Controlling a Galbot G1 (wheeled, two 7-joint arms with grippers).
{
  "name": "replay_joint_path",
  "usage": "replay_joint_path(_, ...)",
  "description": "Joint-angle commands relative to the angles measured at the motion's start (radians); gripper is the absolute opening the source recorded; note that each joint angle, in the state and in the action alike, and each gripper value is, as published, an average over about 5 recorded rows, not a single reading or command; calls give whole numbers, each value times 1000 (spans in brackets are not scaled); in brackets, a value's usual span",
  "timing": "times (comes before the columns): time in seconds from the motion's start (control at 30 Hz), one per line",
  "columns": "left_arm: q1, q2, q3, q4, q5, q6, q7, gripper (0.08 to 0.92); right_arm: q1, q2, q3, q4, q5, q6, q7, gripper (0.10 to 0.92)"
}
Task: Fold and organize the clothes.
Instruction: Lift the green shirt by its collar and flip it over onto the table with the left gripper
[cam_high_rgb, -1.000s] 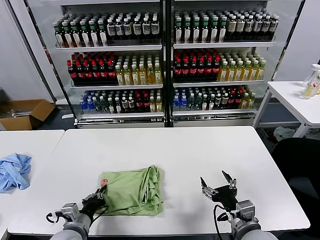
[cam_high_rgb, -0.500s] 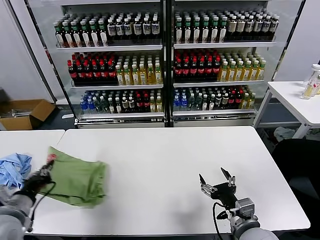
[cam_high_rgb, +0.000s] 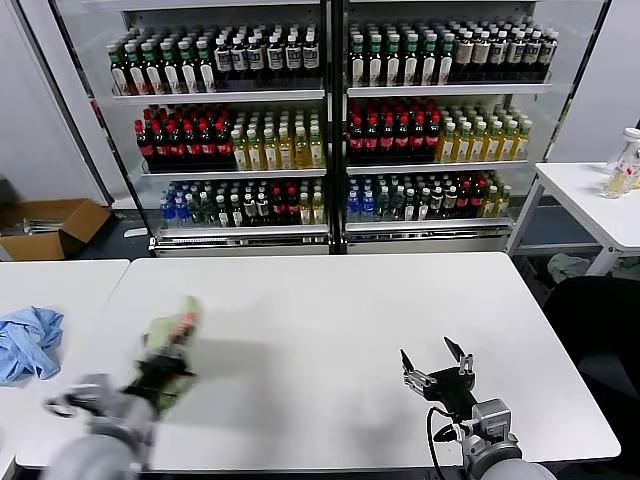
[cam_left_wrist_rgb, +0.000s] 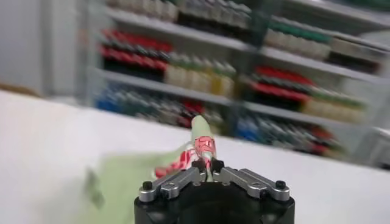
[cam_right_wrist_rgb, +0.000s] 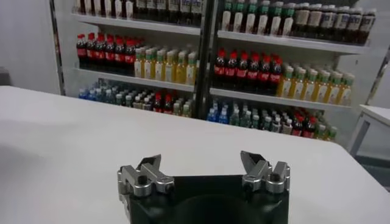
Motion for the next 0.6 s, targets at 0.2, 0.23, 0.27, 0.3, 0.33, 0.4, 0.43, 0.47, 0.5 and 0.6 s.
replay_joint_path(0.2,-156,-283,488,136,259,-44,-35,106,1,-7,-2,-5,-2,-2,0,823)
replay_joint_path(0.23,-159,-288,489,149,264,-51,-43,106,2,-6,-3,-6,-2,-2,0,823)
replay_joint_path(0.27,-163,-294,491,163,269,-58,-51,106,2,-6,-3,-7,-2,-2,0,823)
replay_joint_path(0.3,-167,-299,493,174,274,-66,-60,106,3,-6,-4,-7,-2,-2,0,823)
replay_joint_path(0.33,-173,-304,493,186,277,-76,-67,106,5,-7,-4,-7,-2,-2,0,823)
replay_joint_path(0.4,-189,-312,489,208,281,-98,-81,106,7,-8,-4,-7,-1,-2,0,823)
replay_joint_path(0.43,-199,-315,486,216,280,-107,-87,106,8,-8,-3,-7,-1,-2,0,823)
replay_joint_path(0.47,-209,-317,483,224,279,-114,-92,106,9,-8,-2,-7,-1,-2,0,823)
replay_joint_path(0.5,-219,-319,480,228,276,-121,-94,106,9,-8,-2,-7,-1,-2,0,823)
replay_joint_path(0.6,-233,-314,478,232,270,-136,-83,106,11,-8,-1,-9,-1,-2,0,823)
